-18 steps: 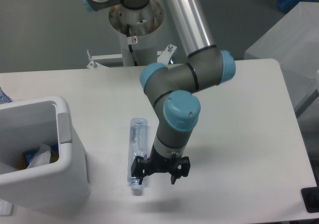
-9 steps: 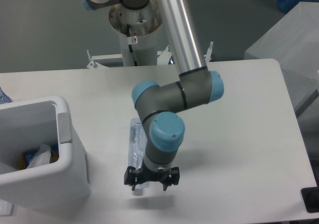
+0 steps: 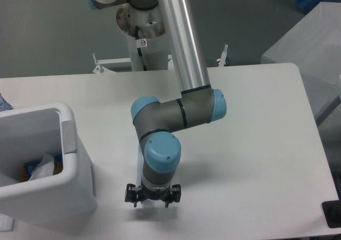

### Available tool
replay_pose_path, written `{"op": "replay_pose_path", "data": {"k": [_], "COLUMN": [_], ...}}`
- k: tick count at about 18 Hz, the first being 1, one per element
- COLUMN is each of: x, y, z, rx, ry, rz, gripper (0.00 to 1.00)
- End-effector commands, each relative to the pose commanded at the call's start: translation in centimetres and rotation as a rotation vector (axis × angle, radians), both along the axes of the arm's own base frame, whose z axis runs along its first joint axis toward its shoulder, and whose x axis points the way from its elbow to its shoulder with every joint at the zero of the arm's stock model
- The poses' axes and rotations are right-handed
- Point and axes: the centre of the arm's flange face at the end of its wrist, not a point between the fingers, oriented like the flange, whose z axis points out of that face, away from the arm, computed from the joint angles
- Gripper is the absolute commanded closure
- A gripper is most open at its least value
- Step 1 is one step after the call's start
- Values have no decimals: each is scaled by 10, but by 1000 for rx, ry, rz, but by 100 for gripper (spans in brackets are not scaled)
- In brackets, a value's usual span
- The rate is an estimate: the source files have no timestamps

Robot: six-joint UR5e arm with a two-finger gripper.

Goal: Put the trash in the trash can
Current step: 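Lower the gripper onto the bottle and close it around the bottle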

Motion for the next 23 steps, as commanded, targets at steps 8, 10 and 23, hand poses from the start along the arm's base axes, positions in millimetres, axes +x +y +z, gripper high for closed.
{"op": "replay_pose_path", "data": {"k": [8,10,23], "x": [1,2,5], "y": [0,0,-5], "z": [-2,-3,-7], "rx": [-7,-9,-31], "ry": [1,-2,3], "rz": [11,11,31], "gripper": [30,36,66]}}
